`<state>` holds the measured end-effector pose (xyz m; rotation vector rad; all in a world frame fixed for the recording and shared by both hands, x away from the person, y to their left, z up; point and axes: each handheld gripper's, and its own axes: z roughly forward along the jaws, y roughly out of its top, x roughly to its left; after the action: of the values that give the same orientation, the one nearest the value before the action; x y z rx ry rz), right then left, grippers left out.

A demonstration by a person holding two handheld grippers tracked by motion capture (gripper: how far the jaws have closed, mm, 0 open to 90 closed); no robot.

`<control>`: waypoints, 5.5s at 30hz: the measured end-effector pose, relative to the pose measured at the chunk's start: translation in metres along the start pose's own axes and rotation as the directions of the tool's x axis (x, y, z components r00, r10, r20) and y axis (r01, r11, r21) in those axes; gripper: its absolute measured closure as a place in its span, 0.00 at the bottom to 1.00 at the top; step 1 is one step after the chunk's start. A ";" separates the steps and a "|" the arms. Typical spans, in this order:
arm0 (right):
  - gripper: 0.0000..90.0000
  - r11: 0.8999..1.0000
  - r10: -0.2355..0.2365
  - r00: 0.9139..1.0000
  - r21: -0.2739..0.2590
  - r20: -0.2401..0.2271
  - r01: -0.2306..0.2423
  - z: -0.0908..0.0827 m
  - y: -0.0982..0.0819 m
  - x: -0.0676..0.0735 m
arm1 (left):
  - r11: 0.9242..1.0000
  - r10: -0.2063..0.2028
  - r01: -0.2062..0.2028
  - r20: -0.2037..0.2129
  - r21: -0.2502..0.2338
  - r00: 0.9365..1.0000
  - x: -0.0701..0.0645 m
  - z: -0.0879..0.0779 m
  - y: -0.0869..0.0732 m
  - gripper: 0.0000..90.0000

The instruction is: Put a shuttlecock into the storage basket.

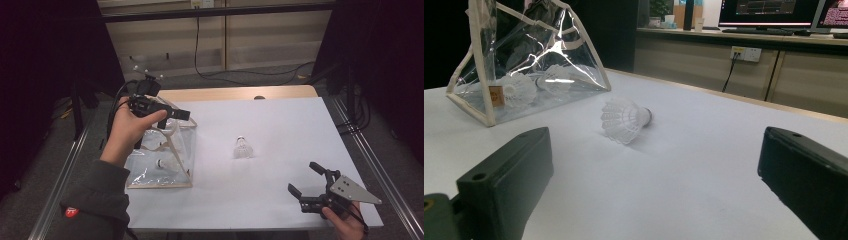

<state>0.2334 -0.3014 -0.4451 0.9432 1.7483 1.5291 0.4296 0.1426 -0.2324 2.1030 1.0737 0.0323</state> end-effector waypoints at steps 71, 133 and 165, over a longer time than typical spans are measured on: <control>0.01 1.000 0.001 1.000 -0.004 -0.002 -0.001 -0.001 0.000 0.000 | 0.995 0.088 -0.093 0.096 0.047 0.991 -0.056 0.075 -0.007 0.12; 0.01 1.000 -0.004 1.000 0.001 -0.005 0.004 0.001 0.000 0.002 | 0.990 0.129 -0.132 0.071 0.041 0.989 -0.065 0.133 -0.042 0.08; 0.01 1.000 0.005 1.000 0.002 0.016 -0.005 0.000 -0.001 -0.006 | 0.991 0.126 -0.129 0.065 0.047 0.990 -0.071 0.170 -0.055 0.08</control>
<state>0.2367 -0.3061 -0.4461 0.9591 1.7383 1.5192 0.4043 0.0079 -0.3668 2.2016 0.9116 0.0016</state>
